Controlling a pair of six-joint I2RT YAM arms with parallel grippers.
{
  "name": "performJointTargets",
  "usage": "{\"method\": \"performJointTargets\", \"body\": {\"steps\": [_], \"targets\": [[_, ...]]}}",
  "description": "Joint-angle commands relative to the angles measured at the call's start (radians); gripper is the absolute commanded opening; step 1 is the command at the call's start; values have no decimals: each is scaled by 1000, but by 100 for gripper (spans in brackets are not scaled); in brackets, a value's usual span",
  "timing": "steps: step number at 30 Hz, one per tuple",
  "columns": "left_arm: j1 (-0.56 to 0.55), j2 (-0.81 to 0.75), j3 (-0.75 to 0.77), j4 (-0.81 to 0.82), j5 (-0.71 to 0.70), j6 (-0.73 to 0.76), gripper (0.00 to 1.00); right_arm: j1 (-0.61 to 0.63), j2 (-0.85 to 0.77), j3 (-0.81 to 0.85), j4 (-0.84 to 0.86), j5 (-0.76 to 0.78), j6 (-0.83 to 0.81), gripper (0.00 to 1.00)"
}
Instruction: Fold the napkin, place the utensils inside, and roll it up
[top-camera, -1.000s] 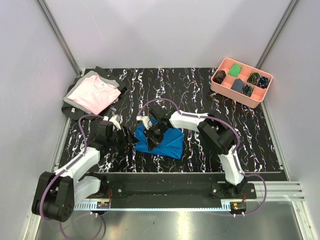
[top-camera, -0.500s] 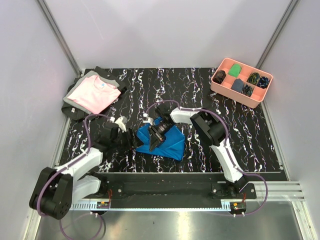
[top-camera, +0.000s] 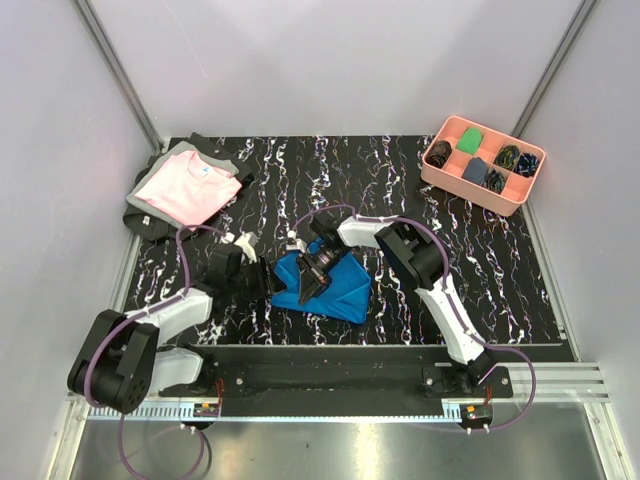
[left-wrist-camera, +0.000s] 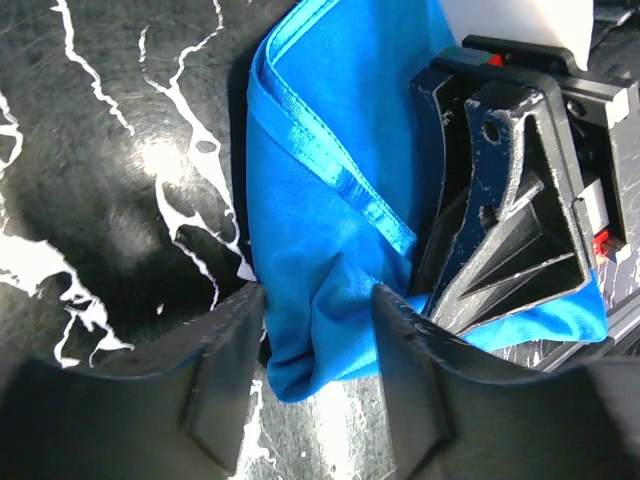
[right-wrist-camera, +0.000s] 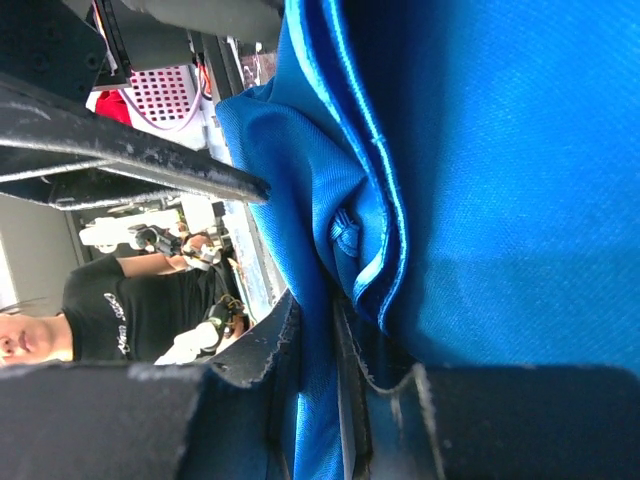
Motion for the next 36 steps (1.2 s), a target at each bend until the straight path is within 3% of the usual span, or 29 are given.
{"method": "performJointTargets", "body": {"steps": [1, 13, 21, 24, 27, 31, 36], "targets": [[-7, 21, 1, 82, 53, -8, 50, -8, 54, 20, -9, 84, -4, 23], [-10, -2, -45, 99, 108, -37, 49, -26, 97, 55, -9, 101, 26, 21], [-10, 16, -27, 57, 91, -16, 3, -35, 86, 80, -9, 128, 37, 22], [-12, 36, -5, 21, 79, -8, 0, -39, 56, 100, -9, 170, 66, 29], [-10, 65, 31, -50, 59, 9, 0, -45, -6, 112, -9, 220, 86, 42], [-10, 91, 68, -120, 47, 14, 0, -49, -175, 71, -2, 315, 89, 57], [-9, 107, 104, -159, 41, 7, 0, -48, -480, -202, 110, 541, 66, 77]]}}
